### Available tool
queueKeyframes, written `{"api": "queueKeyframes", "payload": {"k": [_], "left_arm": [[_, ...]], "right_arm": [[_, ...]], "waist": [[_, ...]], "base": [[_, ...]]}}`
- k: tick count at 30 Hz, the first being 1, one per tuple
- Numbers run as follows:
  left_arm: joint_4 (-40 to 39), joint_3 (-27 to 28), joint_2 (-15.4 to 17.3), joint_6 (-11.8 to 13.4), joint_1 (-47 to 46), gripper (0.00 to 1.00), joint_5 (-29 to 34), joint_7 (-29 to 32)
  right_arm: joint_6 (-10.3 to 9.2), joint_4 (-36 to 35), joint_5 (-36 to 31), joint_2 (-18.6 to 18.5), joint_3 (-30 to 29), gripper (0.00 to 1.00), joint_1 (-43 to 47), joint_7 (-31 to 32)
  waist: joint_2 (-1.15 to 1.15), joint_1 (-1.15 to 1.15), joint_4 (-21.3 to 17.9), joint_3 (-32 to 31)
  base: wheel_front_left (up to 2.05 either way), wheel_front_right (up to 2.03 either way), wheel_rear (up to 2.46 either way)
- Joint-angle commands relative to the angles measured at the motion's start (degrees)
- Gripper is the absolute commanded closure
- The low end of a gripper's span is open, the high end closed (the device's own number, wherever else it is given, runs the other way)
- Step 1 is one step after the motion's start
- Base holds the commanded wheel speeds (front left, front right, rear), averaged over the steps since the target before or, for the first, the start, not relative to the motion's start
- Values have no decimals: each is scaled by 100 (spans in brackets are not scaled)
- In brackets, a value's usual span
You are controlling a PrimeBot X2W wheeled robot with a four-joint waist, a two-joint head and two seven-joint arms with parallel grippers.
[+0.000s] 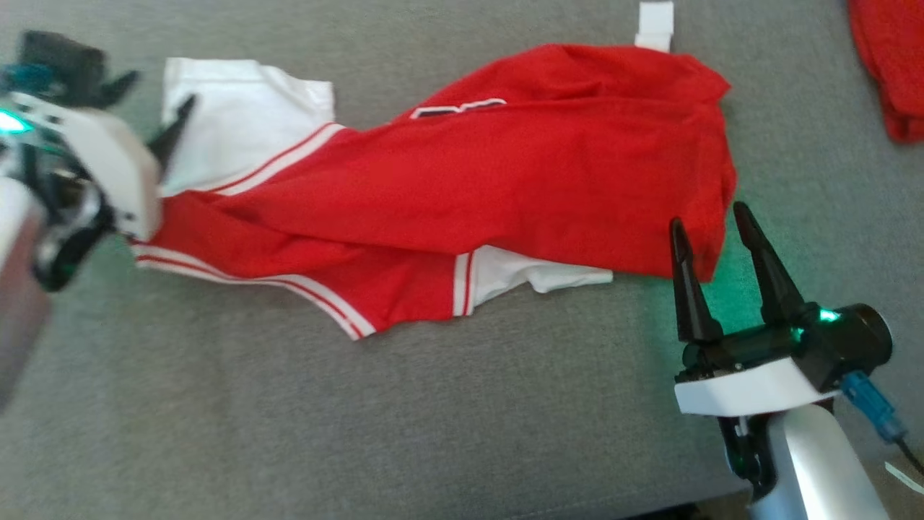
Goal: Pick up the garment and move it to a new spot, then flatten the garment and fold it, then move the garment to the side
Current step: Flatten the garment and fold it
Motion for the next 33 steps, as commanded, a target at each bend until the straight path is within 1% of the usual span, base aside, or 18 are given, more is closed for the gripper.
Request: {"api": "queueKeyframes", "payload": {"k": [1,4,9,13,14,15,16,18,21,26,30,33], "left_arm": [[-44,210,396,11,-380,0,-50,40],[182,123,518,11,-512,0,-165,43],[362,-38,534,11,-688,0,-432,0],[426,-302,588,11,-829,0,-461,53],[427,-365,595,10,-846,51,-520,66],[407,-444,600,10,-851,90,-585,92],[378,-518,607,10,-848,100,-673,134],[298,-654,652,10,-867,100,-789,132],[241,-785,722,10,-918,100,-783,13],[60,-1044,843,10,-1171,100,-563,-695],[-32,-1173,858,10,-1422,100,-338,-1318],[-137,-1282,851,10,-1600,100,-199,-1663]], "right_arm": [[-5,-192,54,-31,129,0,-91,-21],[-5,-203,99,-31,141,0,-122,-21],[-5,-205,111,-31,137,0,-169,-21],[-5,-202,98,-31,131,0,-224,-21],[-5,-201,94,-31,128,0,-239,-21],[-5,-200,91,-31,124,0,-252,-21],[-5,-198,90,-31,117,0,-259,-21],[-5,-193,84,-31,104,0,-257,-21],[-5,-189,79,-31,80,0,-248,-21],[-5,-131,192,-31,-68,0,-287,-21],[-5,124,306,-50,-190,0,-468,-21],[-5,537,366,-292,-271,0,-695,-21]], "waist": [[0,-1,-201,205],[0,-1,-284,316],[0,-1,-318,432],[0,-1,-328,480],[0,-1,-330,485],[0,-1,-329,482],[0,-1,-326,473],[0,-1,-312,443],[0,-1,-284,396],[0,-1,-128,237],[0,-1,31,80],[0,-1,151,-16]], "base": [[0,0,0],[0,0,0],[0,0,0],[0,0,0],[0,0,0],[0,0,0],[0,0,0],[0,0,0],[0,0,0],[0,0,0],[0,0,0],[0,0,0]]}}
